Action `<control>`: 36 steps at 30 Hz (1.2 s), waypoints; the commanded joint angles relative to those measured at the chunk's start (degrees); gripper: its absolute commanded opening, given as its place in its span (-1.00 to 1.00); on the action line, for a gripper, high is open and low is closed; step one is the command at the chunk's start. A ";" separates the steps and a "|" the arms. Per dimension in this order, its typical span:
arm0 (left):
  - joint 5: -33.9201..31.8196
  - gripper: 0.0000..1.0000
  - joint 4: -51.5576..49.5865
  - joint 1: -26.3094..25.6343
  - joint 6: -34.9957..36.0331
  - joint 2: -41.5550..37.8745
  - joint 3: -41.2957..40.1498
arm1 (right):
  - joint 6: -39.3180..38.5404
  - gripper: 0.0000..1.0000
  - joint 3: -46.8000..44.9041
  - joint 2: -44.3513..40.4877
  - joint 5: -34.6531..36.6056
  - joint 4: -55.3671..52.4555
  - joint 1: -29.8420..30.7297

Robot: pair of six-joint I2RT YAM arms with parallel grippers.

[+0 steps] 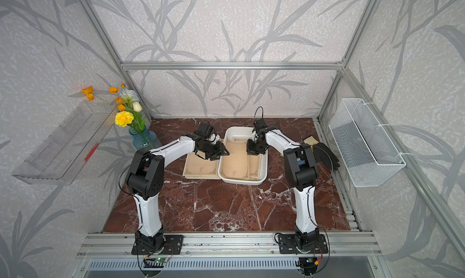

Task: Take out the stationery paper from the storage box
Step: Pick up the stationery paper from the storage box.

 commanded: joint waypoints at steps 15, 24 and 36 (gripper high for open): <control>-0.41 0.03 -0.36 -0.59 0.00 -0.33 0.14 | -1.25 -0.79 0.56 0.71 -0.96 -0.03 -0.24; -1.13 0.05 -0.49 -0.51 -0.09 -2.04 0.75 | -4.15 -1.00 1.75 -3.02 2.91 -3.39 -0.24; -15.11 0.21 -2.71 0.95 6.14 -14.62 5.92 | -25.60 -1.00 4.27 -20.09 27.21 -7.98 8.44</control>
